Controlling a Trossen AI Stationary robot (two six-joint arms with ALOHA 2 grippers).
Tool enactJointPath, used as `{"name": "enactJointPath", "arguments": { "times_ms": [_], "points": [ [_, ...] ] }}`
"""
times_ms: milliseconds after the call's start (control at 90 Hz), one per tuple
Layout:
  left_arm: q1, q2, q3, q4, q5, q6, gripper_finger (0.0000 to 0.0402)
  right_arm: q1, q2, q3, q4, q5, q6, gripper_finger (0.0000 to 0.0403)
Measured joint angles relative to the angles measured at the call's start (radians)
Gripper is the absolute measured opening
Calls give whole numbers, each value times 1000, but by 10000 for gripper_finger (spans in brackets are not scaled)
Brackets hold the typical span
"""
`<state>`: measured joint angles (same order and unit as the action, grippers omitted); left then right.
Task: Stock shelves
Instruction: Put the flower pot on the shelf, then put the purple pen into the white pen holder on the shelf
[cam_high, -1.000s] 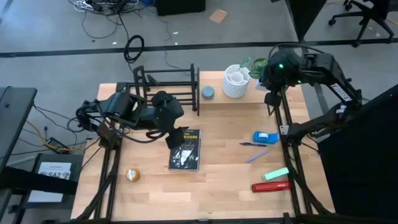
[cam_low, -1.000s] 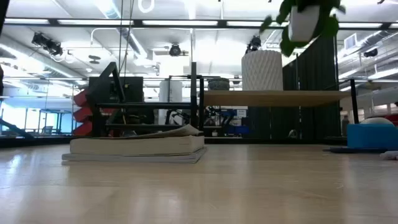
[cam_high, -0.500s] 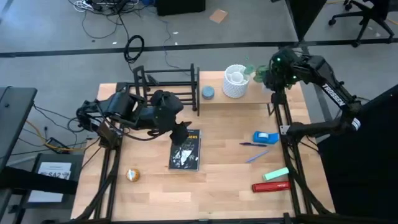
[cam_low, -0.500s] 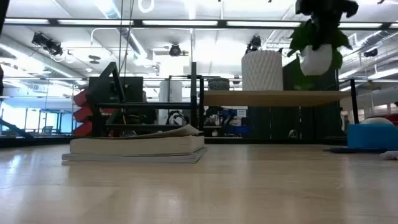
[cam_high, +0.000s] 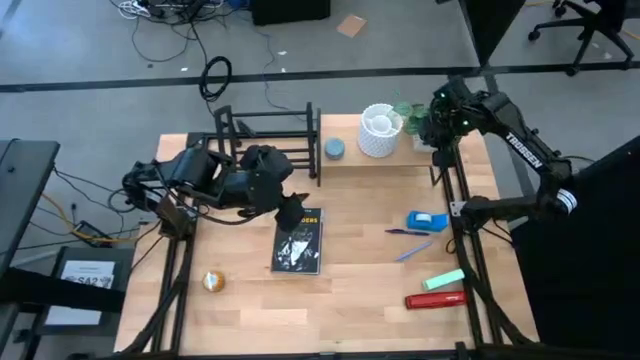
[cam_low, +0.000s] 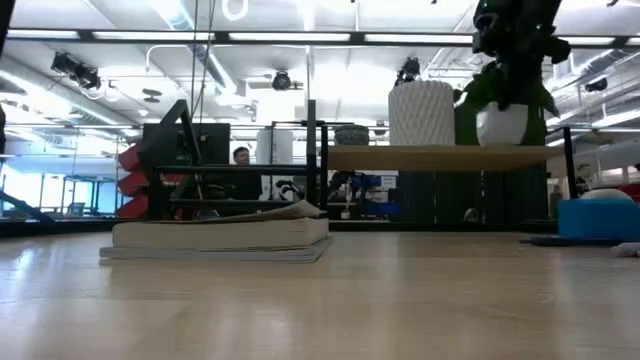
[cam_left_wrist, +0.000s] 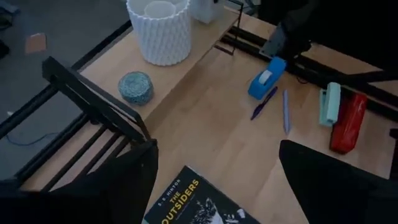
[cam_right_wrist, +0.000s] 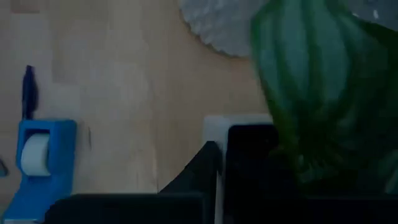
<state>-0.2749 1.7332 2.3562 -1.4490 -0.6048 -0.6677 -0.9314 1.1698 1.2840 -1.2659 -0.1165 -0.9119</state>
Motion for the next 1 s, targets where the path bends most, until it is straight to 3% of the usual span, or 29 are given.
{"name": "enactJointPath", "arguments": {
  "times_ms": [478,756,1000],
  "points": [
    [0,0,0,0,-11,-2,312,0,2,-18,15,87,2,20],
    [0,0,0,0,-11,-2,312,7,-17,-8,9,124,56,103],
    [0,0,0,0,-11,-3,312,76,-73,119,-5,300,173,176]
  ]
}}
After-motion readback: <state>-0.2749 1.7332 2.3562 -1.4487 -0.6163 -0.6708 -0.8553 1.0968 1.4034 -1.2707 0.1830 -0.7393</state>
